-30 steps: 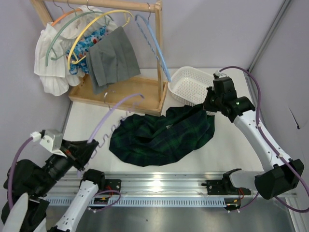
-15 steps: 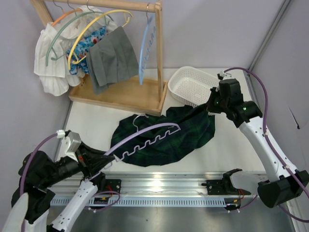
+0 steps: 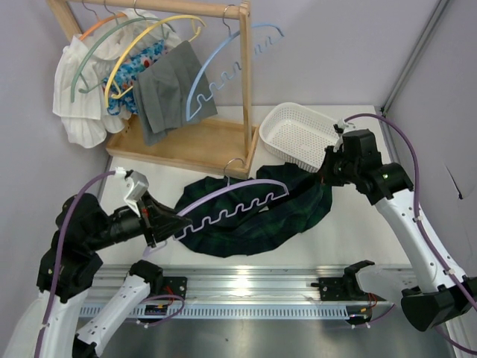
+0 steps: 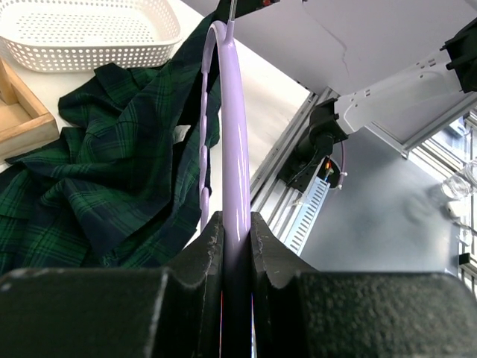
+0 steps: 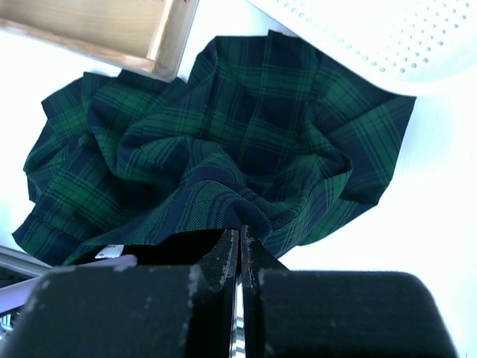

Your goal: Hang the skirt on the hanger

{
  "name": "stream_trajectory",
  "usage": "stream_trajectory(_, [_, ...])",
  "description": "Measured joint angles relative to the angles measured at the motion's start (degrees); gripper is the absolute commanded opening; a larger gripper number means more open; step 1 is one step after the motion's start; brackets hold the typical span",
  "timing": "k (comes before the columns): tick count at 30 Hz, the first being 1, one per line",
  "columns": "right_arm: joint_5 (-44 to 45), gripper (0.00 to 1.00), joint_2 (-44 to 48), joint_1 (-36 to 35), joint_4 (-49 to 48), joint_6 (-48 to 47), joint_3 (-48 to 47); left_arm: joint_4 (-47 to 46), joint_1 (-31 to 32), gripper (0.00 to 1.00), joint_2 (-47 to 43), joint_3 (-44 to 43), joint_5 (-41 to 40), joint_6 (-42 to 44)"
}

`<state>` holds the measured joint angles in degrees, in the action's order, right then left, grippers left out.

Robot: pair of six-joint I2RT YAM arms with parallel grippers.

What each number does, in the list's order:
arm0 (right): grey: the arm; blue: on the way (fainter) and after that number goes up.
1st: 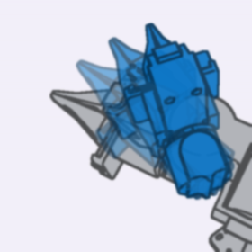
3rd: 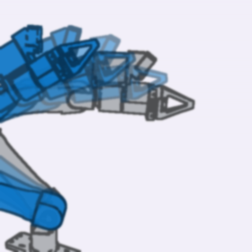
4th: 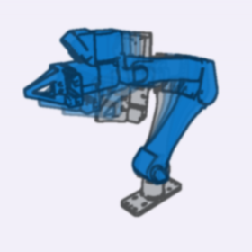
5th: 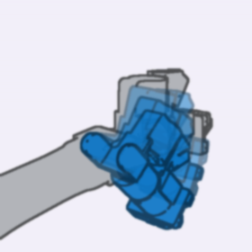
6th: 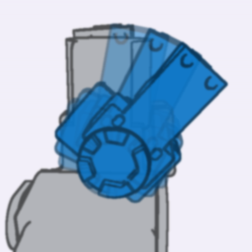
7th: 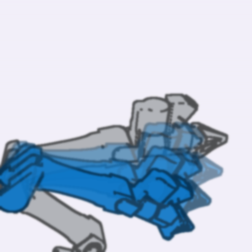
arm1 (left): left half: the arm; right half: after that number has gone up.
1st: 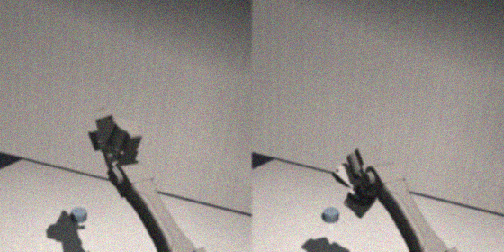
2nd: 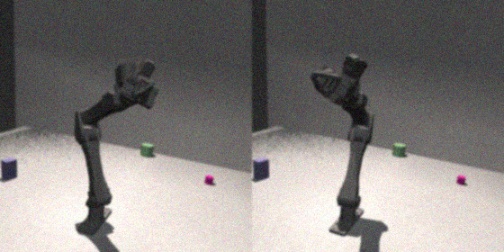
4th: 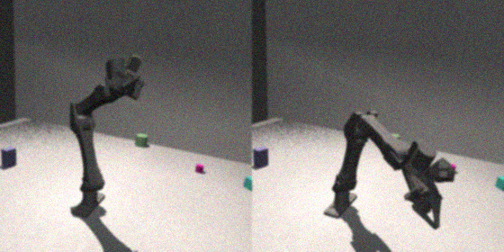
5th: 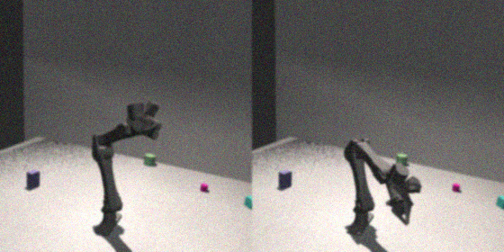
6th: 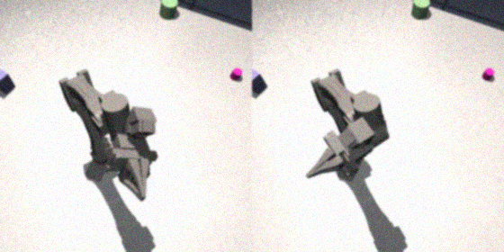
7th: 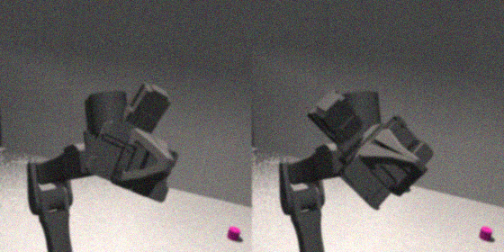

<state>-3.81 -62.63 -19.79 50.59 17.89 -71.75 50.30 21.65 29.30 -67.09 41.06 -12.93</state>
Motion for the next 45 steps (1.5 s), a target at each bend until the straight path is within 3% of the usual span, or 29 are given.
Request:
stream_trajectory(15, [-0.55,0.00,-1.88,1.16,2.62,0.09,-3.63,-2.45,0.11,0.00,2.75,2.69,2.82,1.70])
stream_trajectory(25, [-6.32,0.00,-2.16,1.29,4.15,1.92,-8.26,-8.00,0.98,0.00,7.28,7.15,3.39,1.79])
stream_trajectory(35, [-10.78,0.00,-1.55,1.27,4.83,4.92,-8.31,-15.85,15.96,0.00,12.96,9.22,-7.58,3.74])
stream_trajectory(45, [-8.79,0.00,-1.38,1.27,10.10,0.68,-7.54,-11.32,17.33,0.00,21.07,1.14,-15.43,12.35])
